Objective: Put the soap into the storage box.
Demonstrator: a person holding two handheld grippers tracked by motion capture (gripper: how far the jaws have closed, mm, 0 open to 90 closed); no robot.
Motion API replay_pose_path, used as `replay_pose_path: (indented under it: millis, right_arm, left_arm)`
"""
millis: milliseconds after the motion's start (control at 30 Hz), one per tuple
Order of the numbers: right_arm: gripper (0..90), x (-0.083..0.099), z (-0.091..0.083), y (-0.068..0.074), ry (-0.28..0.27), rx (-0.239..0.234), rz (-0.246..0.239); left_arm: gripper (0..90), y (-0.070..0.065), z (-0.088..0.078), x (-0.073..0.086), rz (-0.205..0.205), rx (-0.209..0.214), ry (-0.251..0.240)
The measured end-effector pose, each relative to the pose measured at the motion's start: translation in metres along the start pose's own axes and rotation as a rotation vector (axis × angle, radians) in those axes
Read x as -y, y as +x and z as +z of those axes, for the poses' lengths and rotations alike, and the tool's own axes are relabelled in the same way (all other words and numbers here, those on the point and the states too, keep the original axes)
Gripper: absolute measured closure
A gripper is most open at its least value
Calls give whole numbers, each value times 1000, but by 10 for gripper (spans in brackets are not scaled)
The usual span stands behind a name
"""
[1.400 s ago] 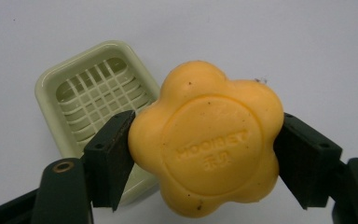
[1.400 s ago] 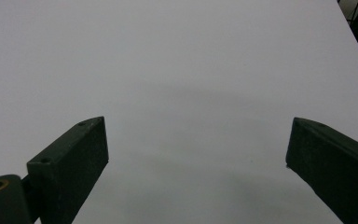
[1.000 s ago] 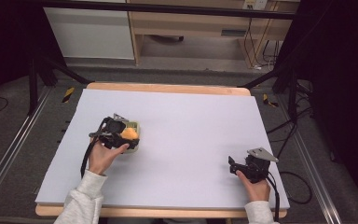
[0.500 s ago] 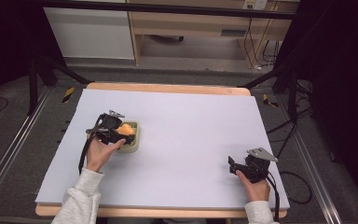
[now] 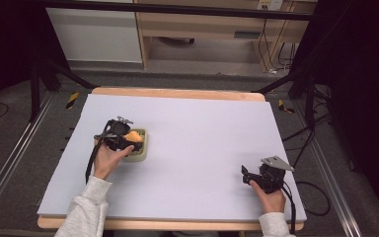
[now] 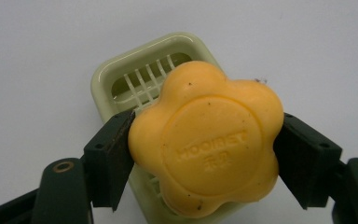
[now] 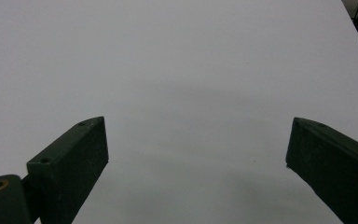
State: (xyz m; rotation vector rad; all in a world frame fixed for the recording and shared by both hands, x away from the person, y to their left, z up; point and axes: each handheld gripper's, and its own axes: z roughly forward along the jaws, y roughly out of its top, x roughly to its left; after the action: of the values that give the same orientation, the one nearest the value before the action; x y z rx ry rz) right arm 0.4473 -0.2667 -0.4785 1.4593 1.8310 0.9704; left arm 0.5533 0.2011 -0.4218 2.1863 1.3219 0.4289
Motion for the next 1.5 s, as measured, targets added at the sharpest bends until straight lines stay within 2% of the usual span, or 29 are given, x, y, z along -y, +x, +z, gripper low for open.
replay_pose_path:
  millis: [233, 1167, 1500]
  right_arm:
    - [60, 0, 0, 0, 1, -1, 0]
    - [59, 0, 0, 0, -2, -1, 0]
    - [59, 0, -1, 0, -2, -2, 1]
  left_arm:
    - [267, 3, 6, 2, -1, 3, 26]
    - [267, -1, 17, 4, 5, -9, 47]
    - [266, 2, 14, 4, -24, -16, 32]
